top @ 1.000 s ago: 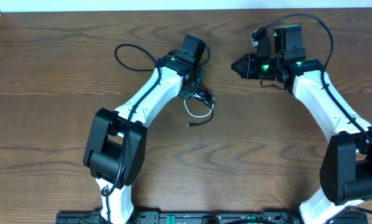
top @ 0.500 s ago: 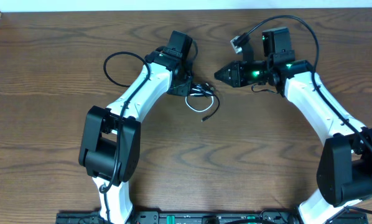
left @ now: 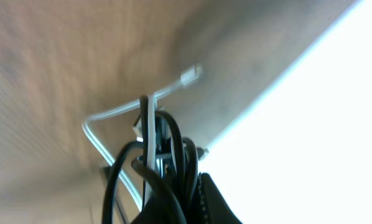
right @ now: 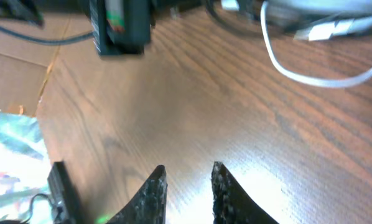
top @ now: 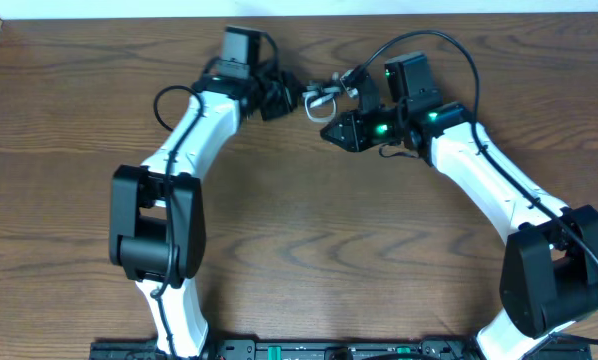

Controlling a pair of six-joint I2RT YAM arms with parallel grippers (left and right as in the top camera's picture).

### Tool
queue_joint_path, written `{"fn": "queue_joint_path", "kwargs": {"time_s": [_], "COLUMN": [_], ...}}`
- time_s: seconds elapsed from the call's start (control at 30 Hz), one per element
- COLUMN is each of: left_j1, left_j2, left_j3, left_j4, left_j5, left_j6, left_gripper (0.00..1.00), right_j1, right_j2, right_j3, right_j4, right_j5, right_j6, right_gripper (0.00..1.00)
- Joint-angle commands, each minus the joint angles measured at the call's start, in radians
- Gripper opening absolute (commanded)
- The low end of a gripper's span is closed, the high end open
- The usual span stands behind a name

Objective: Untangle cables

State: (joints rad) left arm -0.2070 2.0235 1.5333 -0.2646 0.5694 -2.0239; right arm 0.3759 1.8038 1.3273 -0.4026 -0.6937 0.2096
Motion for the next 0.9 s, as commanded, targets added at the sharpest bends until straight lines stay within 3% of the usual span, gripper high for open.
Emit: {"fn": "queue_joint_path", "kwargs": {"time_s": [0.0,0.13,0.5,0.87], "left_j1": [0.034,0.041,0.025,-0.008], "left_j2": [0.006,0.006,0.006,0.006], "left_j3": [0.016,0.016,0.016,0.016], "left_j4": [0.064,0.068,0.063,-0.034], "left_j5": [0.224,0.292,0.317,0.309], "left_j6": [-0.064,-0.064,-0.064,-0.061], "left_gripper": [0.07,0.08,0.07,0.07], "right_j1": [0.025,0.037,0.065,0.086], "right_j2": [-0.023,-0.023,-0.023,-0.018], "right_j3": [0.000,0.000,0.000,0.000], "right_j4": [0.051,0.165,0.299,0.359], "right_j5": [0.068,0.127,0.249,0.358], "right_j6": [0.005,0.019,0.337,0.415], "right_gripper": [0.23,0.25,0.29,0.39]}}
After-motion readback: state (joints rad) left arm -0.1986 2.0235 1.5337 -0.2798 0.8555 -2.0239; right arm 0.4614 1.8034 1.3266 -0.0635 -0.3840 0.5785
